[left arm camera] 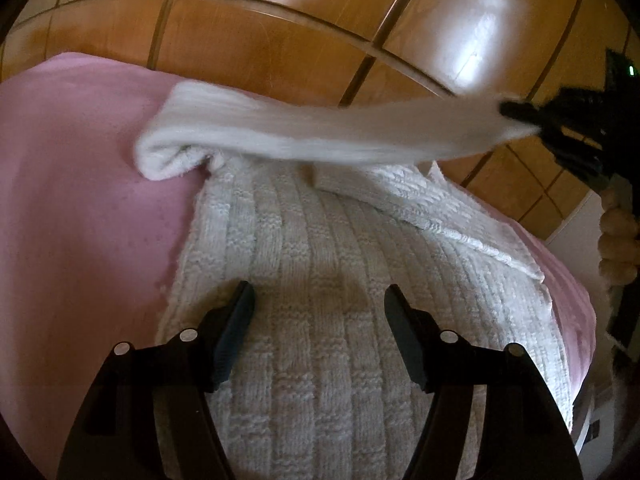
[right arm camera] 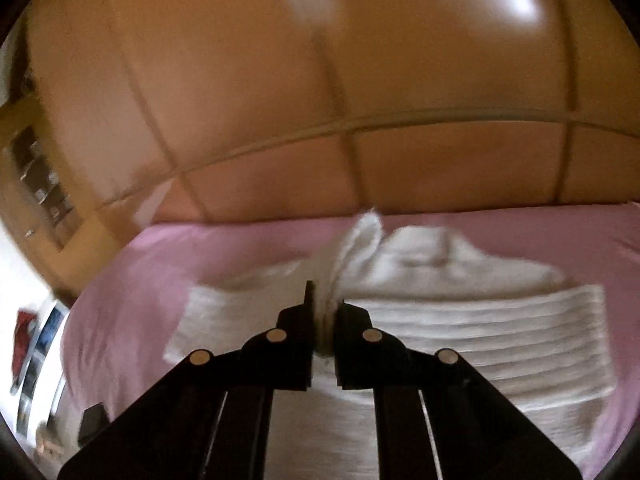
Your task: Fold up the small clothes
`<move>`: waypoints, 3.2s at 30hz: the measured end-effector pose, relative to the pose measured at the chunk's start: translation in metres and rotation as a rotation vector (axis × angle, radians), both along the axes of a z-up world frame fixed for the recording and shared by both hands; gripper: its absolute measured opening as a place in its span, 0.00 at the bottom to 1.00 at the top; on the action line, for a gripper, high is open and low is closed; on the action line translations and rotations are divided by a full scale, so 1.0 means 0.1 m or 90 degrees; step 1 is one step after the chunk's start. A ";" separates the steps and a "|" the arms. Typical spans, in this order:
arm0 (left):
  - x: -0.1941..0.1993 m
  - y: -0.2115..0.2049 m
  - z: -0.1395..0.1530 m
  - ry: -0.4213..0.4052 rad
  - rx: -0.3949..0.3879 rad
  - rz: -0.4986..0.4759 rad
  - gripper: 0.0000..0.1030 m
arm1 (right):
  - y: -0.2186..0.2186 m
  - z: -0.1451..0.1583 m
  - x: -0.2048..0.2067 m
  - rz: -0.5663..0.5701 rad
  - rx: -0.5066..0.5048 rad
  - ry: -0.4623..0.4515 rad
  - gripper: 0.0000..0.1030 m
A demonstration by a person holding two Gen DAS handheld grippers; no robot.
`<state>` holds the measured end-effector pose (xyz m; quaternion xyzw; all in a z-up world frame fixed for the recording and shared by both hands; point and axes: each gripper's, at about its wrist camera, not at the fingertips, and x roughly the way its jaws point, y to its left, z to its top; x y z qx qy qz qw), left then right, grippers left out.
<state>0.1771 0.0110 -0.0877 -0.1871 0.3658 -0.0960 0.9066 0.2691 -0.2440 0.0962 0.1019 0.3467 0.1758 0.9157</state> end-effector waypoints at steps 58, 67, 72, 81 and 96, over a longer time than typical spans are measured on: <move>1.55 -0.12 0.14 0.077 0.112 0.044 0.68 | -1.02 -1.18 -0.05 -0.160 -0.112 0.081 0.83; 1.22 -0.14 0.60 -0.024 0.151 0.062 0.68 | -0.95 -1.22 -0.04 -0.158 -0.132 0.070 0.86; 1.15 -0.21 0.78 -0.062 0.170 0.048 0.74 | -0.94 -1.23 -0.03 -0.159 -0.139 0.068 0.87; 1.23 -0.27 0.75 -0.064 0.194 0.031 0.74 | -0.94 -1.23 -0.03 -0.159 -0.142 0.068 0.87; 1.64 -0.04 0.24 0.064 0.172 0.063 0.76 | -0.96 -1.25 -0.02 -0.155 -0.140 0.069 0.89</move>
